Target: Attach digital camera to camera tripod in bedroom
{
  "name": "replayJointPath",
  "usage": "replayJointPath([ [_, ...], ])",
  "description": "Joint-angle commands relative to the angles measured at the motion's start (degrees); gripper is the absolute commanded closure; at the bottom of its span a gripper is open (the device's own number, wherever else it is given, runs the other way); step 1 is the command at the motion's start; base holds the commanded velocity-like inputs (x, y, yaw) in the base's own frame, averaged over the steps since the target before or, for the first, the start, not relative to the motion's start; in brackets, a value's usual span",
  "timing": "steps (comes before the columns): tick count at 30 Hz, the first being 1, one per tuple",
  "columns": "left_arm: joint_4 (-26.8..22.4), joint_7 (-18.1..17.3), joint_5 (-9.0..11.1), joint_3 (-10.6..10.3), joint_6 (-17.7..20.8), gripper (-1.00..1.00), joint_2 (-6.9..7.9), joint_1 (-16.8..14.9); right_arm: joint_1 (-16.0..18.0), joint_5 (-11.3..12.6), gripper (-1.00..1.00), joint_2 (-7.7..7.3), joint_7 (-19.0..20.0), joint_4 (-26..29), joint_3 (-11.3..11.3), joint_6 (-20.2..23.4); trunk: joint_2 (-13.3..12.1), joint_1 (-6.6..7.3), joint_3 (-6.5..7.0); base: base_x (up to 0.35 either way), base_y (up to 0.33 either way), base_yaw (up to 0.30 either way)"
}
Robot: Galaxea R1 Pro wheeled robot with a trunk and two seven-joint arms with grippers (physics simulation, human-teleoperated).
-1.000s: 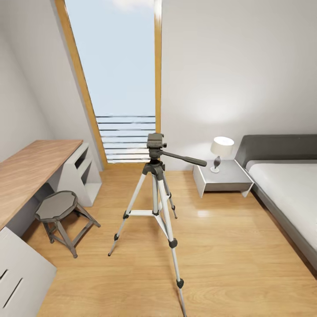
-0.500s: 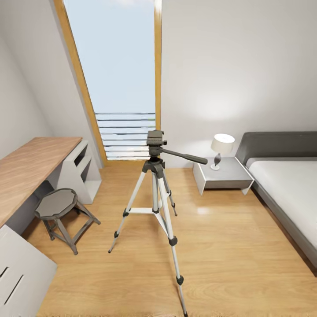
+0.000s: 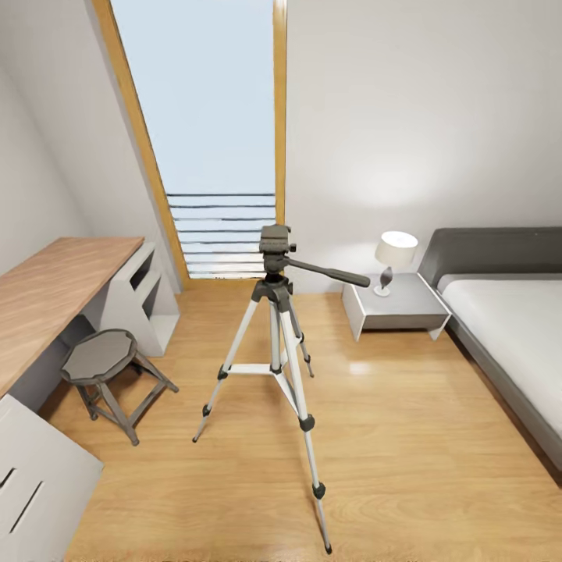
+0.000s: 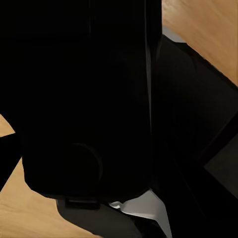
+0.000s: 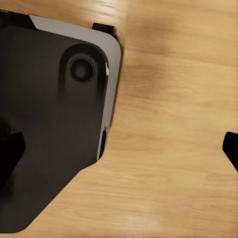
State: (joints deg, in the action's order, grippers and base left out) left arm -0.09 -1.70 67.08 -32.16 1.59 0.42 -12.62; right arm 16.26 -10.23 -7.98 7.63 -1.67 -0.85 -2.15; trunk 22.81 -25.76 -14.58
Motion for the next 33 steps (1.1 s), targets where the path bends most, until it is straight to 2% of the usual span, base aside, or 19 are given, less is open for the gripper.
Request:
replayJointPath([
  [1,0.0,-0.2,0.5,-0.5,0.2,1.00,0.02,0.0,0.1,-0.4,-1.00,-0.02,0.1,-0.2,-0.1,-0.2,0.1,-0.02,-0.19,0.000,0.000,0.000],
  [13,0.0,-0.2,0.5,-0.5,0.2,1.00,0.02,0.0,0.1,-0.4,-1.00,-0.02,0.1,-0.2,-0.1,-0.2,0.1,-0.02,-1.15,0.000,0.000,0.000],
  [33,0.0,-0.2,0.5,-0.5,0.2,1.00,0.02,0.0,0.1,-0.4,-1.00,0.02,0.1,-0.2,-0.1,-0.1,0.1,-0.02,-1.28,0.000,0.000,0.000],
])
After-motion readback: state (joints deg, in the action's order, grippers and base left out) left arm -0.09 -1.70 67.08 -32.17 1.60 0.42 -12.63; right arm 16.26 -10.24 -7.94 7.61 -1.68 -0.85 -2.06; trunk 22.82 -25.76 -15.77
